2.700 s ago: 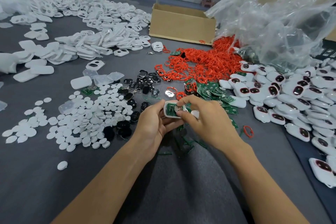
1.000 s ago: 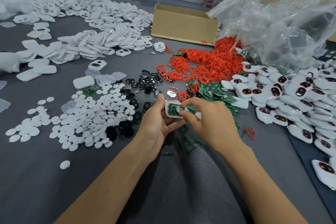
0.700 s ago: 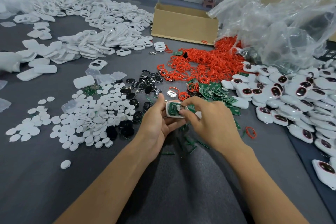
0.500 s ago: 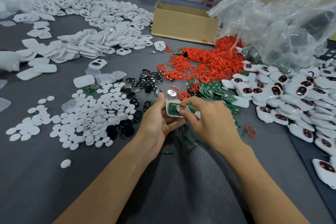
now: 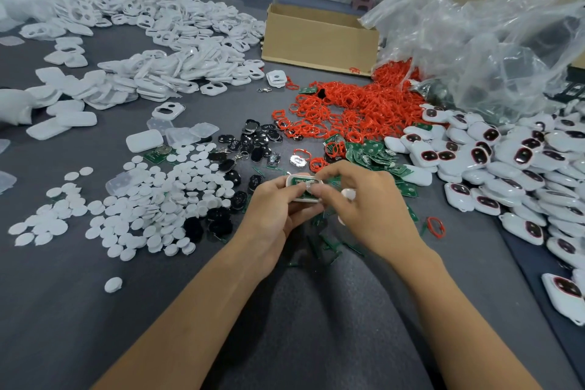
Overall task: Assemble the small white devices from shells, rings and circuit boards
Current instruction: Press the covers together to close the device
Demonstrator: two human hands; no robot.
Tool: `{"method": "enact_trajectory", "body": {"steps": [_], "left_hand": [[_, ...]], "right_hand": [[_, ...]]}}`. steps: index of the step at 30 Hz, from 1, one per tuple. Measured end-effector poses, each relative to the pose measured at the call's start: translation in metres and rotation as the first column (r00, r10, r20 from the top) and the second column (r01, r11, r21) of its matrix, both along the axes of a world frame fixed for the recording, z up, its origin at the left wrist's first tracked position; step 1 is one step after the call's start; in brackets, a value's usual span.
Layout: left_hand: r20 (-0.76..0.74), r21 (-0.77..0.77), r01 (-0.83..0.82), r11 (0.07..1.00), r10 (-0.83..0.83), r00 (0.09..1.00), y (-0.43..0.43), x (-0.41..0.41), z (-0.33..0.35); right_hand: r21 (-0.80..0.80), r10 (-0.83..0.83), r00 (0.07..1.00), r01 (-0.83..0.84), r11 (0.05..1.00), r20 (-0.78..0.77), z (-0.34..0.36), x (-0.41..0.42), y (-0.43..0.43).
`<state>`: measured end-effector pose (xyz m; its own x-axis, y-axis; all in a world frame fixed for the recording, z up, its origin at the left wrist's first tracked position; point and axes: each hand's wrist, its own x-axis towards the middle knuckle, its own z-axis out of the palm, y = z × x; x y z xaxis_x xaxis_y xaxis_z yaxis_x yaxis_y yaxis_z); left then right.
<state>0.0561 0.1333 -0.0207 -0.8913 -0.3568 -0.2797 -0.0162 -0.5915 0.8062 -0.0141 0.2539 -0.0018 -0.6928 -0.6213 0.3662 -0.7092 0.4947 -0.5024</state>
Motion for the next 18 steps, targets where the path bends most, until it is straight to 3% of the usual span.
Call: {"method": "enact_trajectory", "body": {"steps": [4,7,11,14,18], "left_hand": [[-0.009,0.062,-0.039,0.997,0.039,0.999,0.0,-0.001,0.002],[0.016,0.162,-0.083,0.983,0.081,0.997,0.0,-0.002,0.004],[0.019,0.191,-0.09,0.977,0.089,0.996,0.0,-0.001,0.005],[0.004,0.171,-0.085,0.982,0.086,0.996,0.0,-0.001,0.003],[0.01,0.135,-0.072,0.988,0.072,0.997,0.001,-0.002,0.001]], "right_hand": [[-0.291,-0.028,0.982,0.083,0.953,0.189,0.009,-0.003,0.004],[-0.344,-0.017,0.938,0.144,0.928,0.346,0.012,-0.006,0.004],[-0.429,0.15,0.82,0.126,0.894,0.553,0.01,-0.003,0.003],[-0.412,0.192,0.802,0.073,0.908,0.565,0.008,0.001,-0.002],[-0.347,0.147,0.848,0.046,0.937,0.509,0.005,0.005,-0.009]]}}
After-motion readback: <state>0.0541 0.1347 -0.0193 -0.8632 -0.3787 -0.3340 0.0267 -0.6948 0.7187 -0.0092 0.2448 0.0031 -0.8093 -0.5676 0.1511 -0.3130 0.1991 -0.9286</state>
